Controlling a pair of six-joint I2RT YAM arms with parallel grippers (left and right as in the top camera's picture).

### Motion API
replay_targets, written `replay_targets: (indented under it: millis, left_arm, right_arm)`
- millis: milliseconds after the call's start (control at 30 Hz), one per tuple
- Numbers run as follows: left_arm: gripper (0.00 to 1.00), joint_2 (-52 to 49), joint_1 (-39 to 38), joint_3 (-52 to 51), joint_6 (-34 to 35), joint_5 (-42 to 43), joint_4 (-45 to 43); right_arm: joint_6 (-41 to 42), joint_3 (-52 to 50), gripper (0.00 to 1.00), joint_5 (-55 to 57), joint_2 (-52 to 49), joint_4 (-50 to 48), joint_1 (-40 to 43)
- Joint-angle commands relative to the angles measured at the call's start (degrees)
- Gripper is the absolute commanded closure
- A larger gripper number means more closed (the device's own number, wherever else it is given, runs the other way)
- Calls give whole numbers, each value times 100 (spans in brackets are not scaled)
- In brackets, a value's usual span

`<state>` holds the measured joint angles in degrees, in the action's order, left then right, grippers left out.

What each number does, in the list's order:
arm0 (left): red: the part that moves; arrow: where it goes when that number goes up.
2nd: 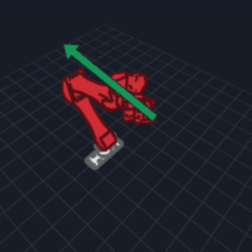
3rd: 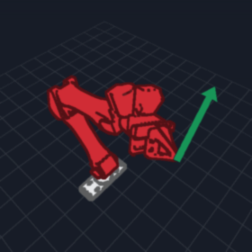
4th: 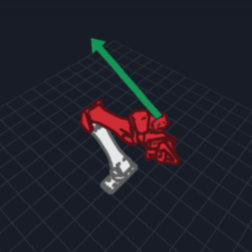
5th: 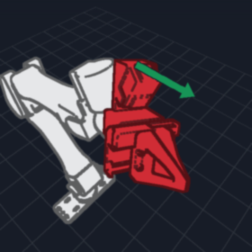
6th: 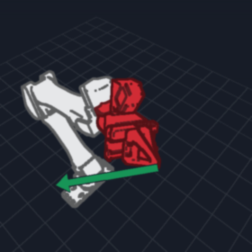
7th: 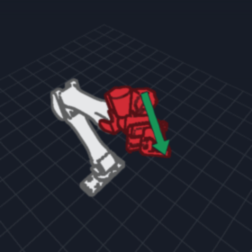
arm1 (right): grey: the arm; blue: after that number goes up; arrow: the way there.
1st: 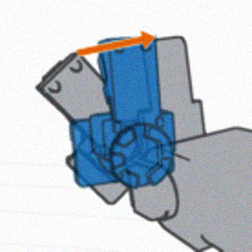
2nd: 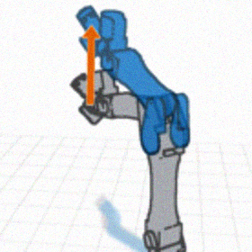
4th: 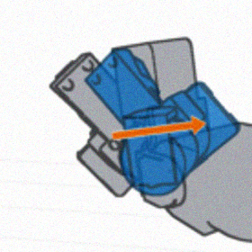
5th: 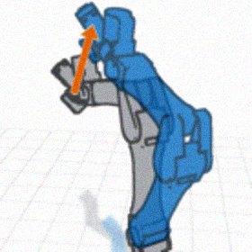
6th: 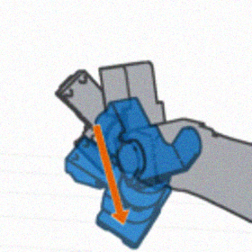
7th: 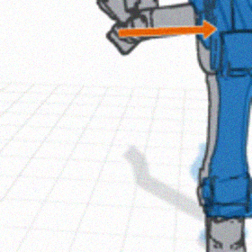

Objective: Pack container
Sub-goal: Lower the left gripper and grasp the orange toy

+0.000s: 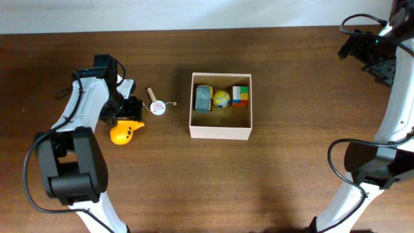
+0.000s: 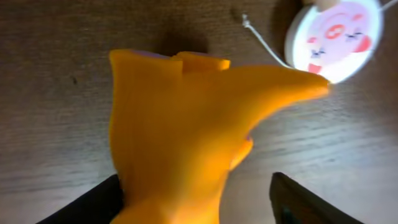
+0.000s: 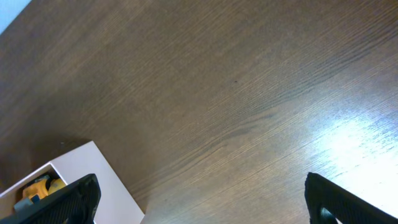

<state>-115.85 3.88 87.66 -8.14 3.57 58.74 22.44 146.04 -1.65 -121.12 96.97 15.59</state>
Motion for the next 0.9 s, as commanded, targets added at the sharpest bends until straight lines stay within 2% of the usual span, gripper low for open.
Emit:
replay_targets:
  millis: [0,167,333,500,700,867]
  left_arm:
    - [37,-160,20,85,-9,-61,-87]
    - [79,-173,20,83,-9,-61,-212]
    - [81,-168,17,98,-9,-57,-164]
    - [81,-166,17,476,-9,-57,308]
    - [82,-166,11,1773,-17,-35,1268]
    - [82,-166,-173,3182,-402,46,2135]
  right_arm:
    - [-7,11,1,-31,-22,33,-20]
    - [-7,11,1,-31,-22,33,-20]
    - [-7,11,1,-31,-22,33,-20]
    - [-7,11,1,-31,-22,33,-20]
    - [-7,9,1,-31,-22,35,-20]
    - [-7,11,1,-28,-22,33,-20]
